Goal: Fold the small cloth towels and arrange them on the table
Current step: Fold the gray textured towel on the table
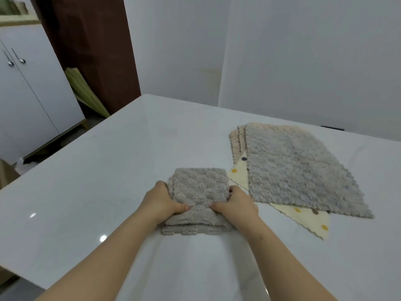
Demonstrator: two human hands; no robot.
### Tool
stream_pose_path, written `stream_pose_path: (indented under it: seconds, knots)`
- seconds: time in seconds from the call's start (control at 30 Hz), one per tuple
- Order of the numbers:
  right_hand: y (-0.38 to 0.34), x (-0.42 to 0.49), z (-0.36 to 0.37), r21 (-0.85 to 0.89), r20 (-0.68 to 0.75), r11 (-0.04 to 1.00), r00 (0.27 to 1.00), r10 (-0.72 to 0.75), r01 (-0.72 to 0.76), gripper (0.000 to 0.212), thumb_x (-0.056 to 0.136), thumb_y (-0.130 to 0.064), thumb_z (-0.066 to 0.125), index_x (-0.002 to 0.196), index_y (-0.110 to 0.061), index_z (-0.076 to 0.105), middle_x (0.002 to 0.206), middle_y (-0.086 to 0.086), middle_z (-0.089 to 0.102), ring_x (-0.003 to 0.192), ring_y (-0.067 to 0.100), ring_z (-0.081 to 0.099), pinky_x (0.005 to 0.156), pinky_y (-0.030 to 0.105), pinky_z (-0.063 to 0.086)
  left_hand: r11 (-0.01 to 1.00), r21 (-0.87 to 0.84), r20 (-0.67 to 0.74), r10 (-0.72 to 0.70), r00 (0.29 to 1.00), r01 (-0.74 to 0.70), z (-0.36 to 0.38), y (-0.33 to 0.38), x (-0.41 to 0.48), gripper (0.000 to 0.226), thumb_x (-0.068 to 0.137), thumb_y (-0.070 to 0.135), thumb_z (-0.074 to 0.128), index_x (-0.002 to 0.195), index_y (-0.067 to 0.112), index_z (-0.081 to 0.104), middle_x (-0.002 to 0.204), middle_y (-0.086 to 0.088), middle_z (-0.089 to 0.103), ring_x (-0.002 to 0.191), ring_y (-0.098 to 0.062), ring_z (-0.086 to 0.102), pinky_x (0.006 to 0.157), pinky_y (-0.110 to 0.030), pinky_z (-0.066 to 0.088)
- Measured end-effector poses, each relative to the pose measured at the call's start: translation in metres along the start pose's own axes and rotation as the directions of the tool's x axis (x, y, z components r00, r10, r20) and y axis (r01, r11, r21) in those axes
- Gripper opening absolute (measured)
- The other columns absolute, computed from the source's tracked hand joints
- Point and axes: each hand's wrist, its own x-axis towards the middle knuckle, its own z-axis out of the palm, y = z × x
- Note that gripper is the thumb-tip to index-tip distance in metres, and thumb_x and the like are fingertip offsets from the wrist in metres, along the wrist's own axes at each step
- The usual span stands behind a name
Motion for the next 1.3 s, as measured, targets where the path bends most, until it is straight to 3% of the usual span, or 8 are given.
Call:
stream_pose_path:
  seconds: [0.17,0.33,0.4,0.5,0.77,0.9,1.1,1.3]
  knots:
    - [-0.003,-0.017,-0.008,0.081,0.122,0.992,0.989,0.083,-0.093,0.028,0.075,-0.038,0.064,0.094,-0.025,0.049,0.109,0.001,0.062,0.107,0.024,0.054,0.086,0.033,0.042,0.942,-0.269,0.214,-0.146,0.966,0.202,-0.014,0.011,-0.008,0.047,0.066,0.012,0.081,0.107,0.003,0.061,0.103,-0.006,0.066,0.094,-0.023,0.062,0.087,-0.032,0.052]
    - [0.001,-0.032,-0.007,0.418,0.212,0.881,0.967,0.143,-0.222,0.049,0.043,-0.047,0.063,0.086,-0.024,0.054,0.101,0.004,0.065,0.097,0.028,0.062,0.09,0.047,0.05,0.795,-0.543,0.296,-0.122,0.947,0.272,-0.01,0.011,-0.031,0.041,0.078,0.009,0.071,0.116,0.008,0.056,0.107,-0.008,0.067,0.094,-0.023,0.066,0.082,-0.033,0.053]
    - [0.003,-0.041,-0.011,0.497,0.242,0.832,0.96,0.139,-0.245,0.034,0.059,-0.037,0.068,0.085,-0.02,0.054,0.096,0.005,0.063,0.092,0.025,0.062,0.087,0.044,0.051,0.772,-0.583,0.28,-0.1,0.955,0.252,-0.008,0.009,-0.04,0.038,0.082,0.014,0.067,0.118,0.012,0.054,0.107,-0.004,0.066,0.094,-0.019,0.065,0.077,-0.028,0.053]
    - [0.009,-0.051,-0.012,0.524,0.235,0.816,0.962,0.138,-0.245,0.016,0.081,-0.03,0.063,0.079,-0.019,0.051,0.085,0.002,0.058,0.082,0.022,0.057,0.075,0.035,0.046,0.775,-0.59,0.235,-0.104,0.966,0.227,-0.007,0.006,-0.051,0.033,0.088,0.019,0.06,0.119,0.014,0.052,0.107,-0.003,0.064,0.09,-0.013,0.063,0.069,-0.022,0.05]
    - [0.012,-0.053,-0.002,0.426,0.154,0.875,0.971,0.183,-0.232,0.01,0.081,-0.033,0.06,0.078,-0.028,0.051,0.081,-0.004,0.061,0.094,0.027,0.062,0.093,0.049,0.046,0.842,-0.5,0.208,-0.111,0.972,0.203,-0.007,0.004,-0.054,0.033,0.09,0.021,0.058,0.121,0.012,0.05,0.109,-0.004,0.062,0.092,-0.019,0.062,0.079,-0.028,0.05]
    - [0.008,-0.059,-0.002,0.465,0.12,0.853,0.972,0.203,-0.236,0.008,0.083,-0.028,0.059,0.078,-0.028,0.052,0.082,-0.004,0.06,0.093,0.027,0.061,0.092,0.047,0.047,0.832,-0.506,0.252,-0.113,0.961,0.23,-0.009,0.005,-0.052,0.028,0.09,0.023,0.057,0.116,0.016,0.048,0.1,-0.001,0.061,0.085,-0.016,0.061,0.066,-0.025,0.05]
    - [0.014,-0.076,-0.014,0.676,0.038,0.7,0.959,0.28,-0.231,0.006,0.09,-0.014,0.052,0.084,-0.016,0.054,0.078,0.003,0.057,0.07,0.022,0.054,0.061,0.029,0.044,0.81,-0.532,0.351,-0.052,0.935,0.245,-0.002,0.024,-0.049,0.025,0.089,0.023,0.058,0.112,0.015,0.052,0.107,-0.005,0.064,0.092,-0.021,0.064,0.078,-0.032,0.053]
    - [0.042,-0.094,-0.039,0.734,-0.02,0.635,0.928,0.372,-0.239,0.006,0.089,-0.015,0.053,0.085,-0.018,0.056,0.091,0.008,0.062,0.085,0.028,0.062,0.08,0.041,0.052,0.795,-0.551,0.386,-0.025,0.922,0.252,0.03,0.05,-0.069,0.01,0.09,0.019,0.057,0.099,0.018,0.055,0.092,-0.001,0.065,0.082,-0.018,0.064,0.071,-0.031,0.053]
